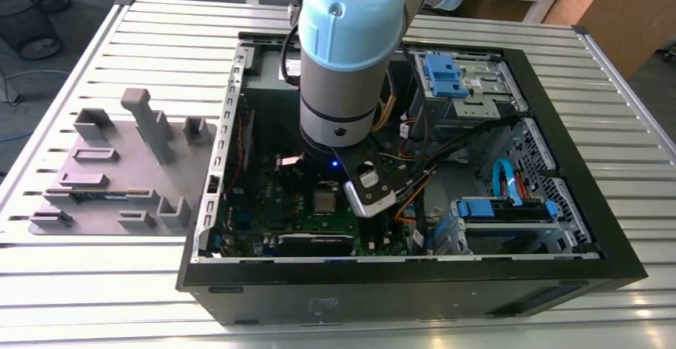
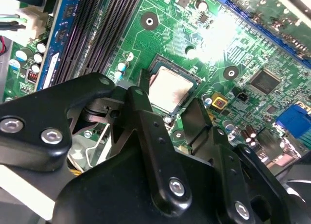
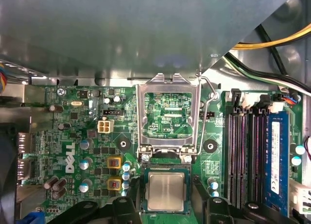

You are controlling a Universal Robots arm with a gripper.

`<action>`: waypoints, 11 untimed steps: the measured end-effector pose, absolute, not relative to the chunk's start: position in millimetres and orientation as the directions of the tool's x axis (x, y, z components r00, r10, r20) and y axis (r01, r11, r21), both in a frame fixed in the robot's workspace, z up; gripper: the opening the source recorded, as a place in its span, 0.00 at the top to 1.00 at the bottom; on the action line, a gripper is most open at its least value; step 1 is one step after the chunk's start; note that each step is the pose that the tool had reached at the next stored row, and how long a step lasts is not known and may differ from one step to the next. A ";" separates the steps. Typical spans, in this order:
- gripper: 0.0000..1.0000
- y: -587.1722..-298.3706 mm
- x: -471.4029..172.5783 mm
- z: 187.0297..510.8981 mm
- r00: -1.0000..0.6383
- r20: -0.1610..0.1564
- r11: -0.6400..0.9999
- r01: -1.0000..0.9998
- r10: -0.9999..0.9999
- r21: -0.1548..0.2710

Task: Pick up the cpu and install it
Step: 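Place the cpu into insertion slot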

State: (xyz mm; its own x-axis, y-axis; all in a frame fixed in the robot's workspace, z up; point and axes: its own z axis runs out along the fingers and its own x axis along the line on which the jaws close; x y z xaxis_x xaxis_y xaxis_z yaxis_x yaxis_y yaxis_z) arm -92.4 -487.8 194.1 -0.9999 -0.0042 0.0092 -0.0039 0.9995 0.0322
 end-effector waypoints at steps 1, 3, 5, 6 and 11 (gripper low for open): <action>0.47 -487.8 -92.4 194.1 -1.000 0.009 0.999 -0.004 -0.004 0.032; 0.47 -487.8 -92.4 194.4 -1.000 0.009 0.999 -0.004 -0.004 0.032; 0.47 -487.8 -92.4 194.5 -1.000 0.009 0.999 -0.004 -0.004 0.032; 0.48 -487.8 -92.4 194.6 -1.000 0.009 0.999 -0.004 -0.004 0.032; 0.67 -487.8 -92.5 194.9 -1.000 0.009 0.999 -0.004 -0.004 0.032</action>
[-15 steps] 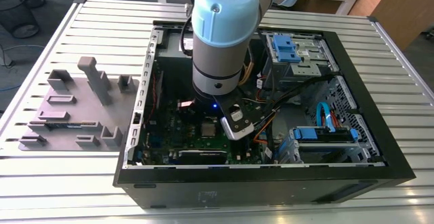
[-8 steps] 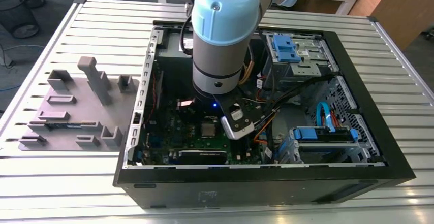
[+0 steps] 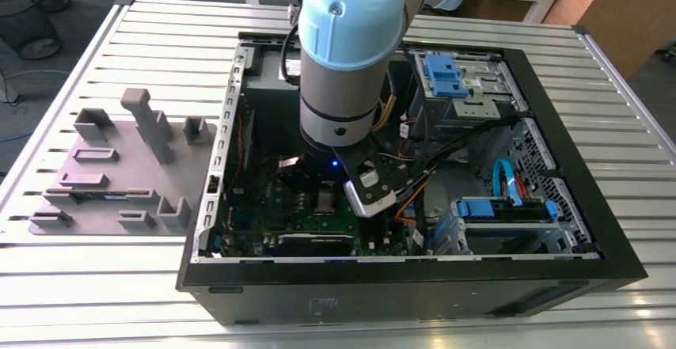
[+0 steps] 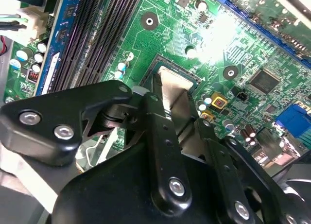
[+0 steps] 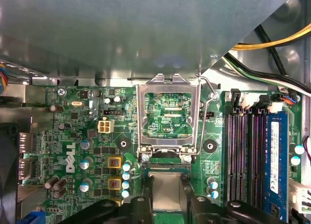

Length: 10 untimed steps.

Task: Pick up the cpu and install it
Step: 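Place the cpu into insertion slot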

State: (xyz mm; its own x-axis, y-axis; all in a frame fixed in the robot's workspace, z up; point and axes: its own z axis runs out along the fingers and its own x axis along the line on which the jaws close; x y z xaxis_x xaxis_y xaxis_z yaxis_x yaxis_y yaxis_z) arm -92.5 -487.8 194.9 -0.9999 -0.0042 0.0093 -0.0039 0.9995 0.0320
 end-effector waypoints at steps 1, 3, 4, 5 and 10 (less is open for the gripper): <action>0.67 -487.8 -92.4 195.0 -1.000 0.009 0.999 -0.004 -0.004 0.032; 0.67 -487.8 -92.5 195.1 -1.000 0.009 0.999 -0.004 -0.004 0.032; 0.67 -487.8 -92.4 195.2 -1.000 0.009 0.999 -0.004 -0.004 0.032; 0.67 -487.8 -92.5 195.2 -1.000 0.009 0.999 -0.004 -0.004 0.032; 0.59 -487.8 -92.4 195.6 -1.000 0.009 0.999 -0.004 -0.004 0.032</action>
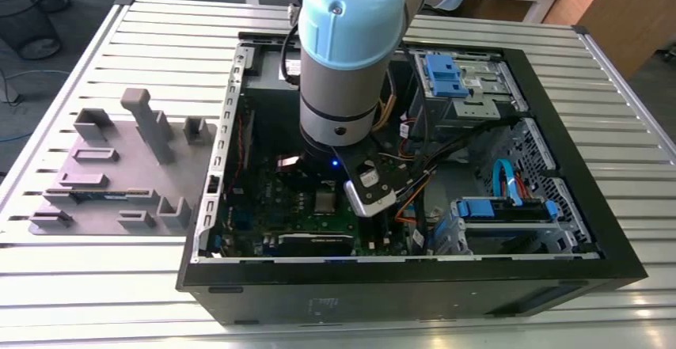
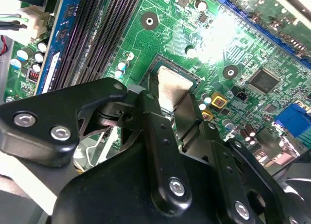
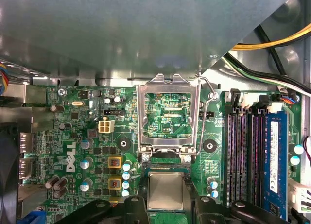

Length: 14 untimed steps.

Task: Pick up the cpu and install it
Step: 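Place the cpu into insertion slot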

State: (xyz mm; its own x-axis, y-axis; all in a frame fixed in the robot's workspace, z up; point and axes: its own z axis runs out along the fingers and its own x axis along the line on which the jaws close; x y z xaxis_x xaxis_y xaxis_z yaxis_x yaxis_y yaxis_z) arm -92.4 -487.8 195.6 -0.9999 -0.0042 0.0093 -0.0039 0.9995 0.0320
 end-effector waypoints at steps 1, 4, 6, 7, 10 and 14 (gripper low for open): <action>0.59 -487.8 -92.4 195.6 -1.000 0.009 0.999 -0.004 -0.004 0.032; 0.59 -487.8 -92.5 195.6 -1.000 0.009 0.999 -0.004 -0.004 0.032; 0.59 -487.8 -92.6 194.6 -1.000 0.009 1.000 -0.003 -0.003 0.031; 0.59 -487.8 -92.9 194.6 -1.000 0.009 1.000 -0.003 -0.003 0.031; 0.59 -487.8 -93.3 194.4 -1.000 0.009 1.000 -0.003 -0.003 0.031; 0.59 -487.9 -93.5 192.5 -1.000 0.009 1.000 -0.003 -0.003 0.030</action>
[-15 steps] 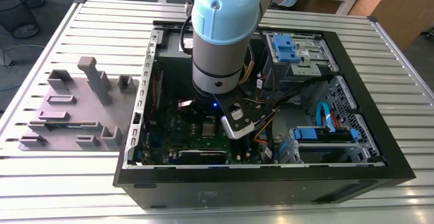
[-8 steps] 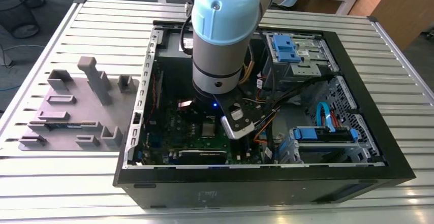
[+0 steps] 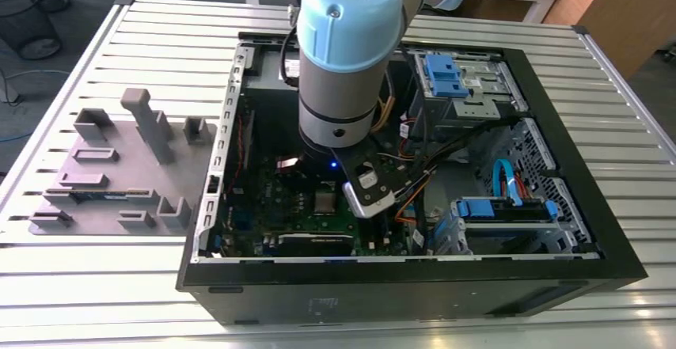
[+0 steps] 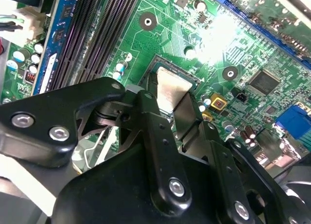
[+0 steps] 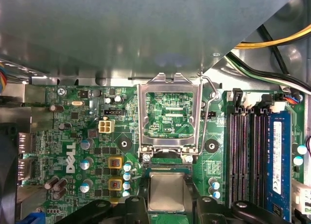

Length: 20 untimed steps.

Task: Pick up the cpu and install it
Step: 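Place the cpu into insertion slot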

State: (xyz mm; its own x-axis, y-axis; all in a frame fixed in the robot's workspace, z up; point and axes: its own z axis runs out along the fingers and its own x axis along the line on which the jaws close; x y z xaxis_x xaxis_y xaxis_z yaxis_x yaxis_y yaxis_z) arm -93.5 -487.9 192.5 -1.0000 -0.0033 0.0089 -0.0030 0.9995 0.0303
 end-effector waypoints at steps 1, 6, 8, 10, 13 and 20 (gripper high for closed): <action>0.59 -487.9 -93.5 192.5 -1.000 0.009 1.000 -0.003 -0.003 0.030; 0.59 -487.8 -93.6 192.1 -1.000 0.009 1.000 -0.003 -0.003 0.031; 0.59 -487.8 -93.6 192.0 -1.000 0.009 1.000 -0.003 -0.003 0.031; 0.59 -487.8 -93.6 191.9 -1.000 0.009 1.000 -0.003 -0.003 0.031; 0.59 -487.8 -93.6 191.8 -1.000 0.009 1.000 -0.003 -0.003 0.031; 0.59 -487.8 -93.7 191.6 -1.000 0.009 1.000 -0.003 -0.003 0.031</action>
State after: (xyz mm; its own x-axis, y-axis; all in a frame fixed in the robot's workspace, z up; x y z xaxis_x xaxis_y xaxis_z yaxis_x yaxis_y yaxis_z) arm -93.7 -487.8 191.6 -1.0000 -0.0032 0.0088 -0.0029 0.9995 0.0310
